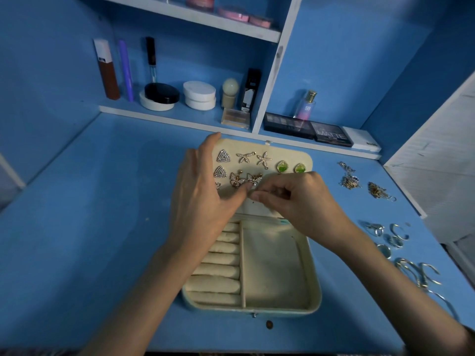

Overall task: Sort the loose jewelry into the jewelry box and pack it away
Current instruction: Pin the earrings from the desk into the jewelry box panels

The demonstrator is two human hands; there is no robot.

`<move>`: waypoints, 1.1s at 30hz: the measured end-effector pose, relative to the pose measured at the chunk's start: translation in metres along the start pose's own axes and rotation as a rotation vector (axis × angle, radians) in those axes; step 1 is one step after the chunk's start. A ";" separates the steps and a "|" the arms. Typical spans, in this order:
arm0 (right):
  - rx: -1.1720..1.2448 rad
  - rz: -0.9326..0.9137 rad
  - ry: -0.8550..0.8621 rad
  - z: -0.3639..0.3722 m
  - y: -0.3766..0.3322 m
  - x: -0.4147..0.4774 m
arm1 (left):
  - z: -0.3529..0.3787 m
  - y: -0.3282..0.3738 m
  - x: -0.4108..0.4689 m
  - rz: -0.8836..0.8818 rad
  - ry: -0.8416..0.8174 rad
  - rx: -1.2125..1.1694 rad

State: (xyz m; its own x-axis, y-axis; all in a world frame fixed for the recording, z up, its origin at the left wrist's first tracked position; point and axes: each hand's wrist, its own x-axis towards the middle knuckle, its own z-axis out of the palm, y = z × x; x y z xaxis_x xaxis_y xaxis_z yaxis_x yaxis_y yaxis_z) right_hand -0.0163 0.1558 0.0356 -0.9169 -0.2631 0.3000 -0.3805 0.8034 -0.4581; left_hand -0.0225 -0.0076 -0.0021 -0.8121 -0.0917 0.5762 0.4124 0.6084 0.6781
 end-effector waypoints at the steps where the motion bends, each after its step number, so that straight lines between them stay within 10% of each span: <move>1: 0.003 0.010 -0.009 0.000 -0.001 0.000 | 0.000 0.000 0.000 0.001 0.000 0.001; 33: -0.003 -0.006 0.203 -0.007 -0.004 -0.009 | 0.000 0.000 0.000 0.044 -0.010 0.135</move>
State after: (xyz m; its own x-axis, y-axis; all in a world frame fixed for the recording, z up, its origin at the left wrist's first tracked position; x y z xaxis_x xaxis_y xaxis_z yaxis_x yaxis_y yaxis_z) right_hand -0.0059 0.1582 0.0404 -0.8716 -0.1548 0.4652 -0.3847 0.8041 -0.4532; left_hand -0.0224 -0.0076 -0.0023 -0.7988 -0.0558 0.5990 0.3884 0.7125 0.5844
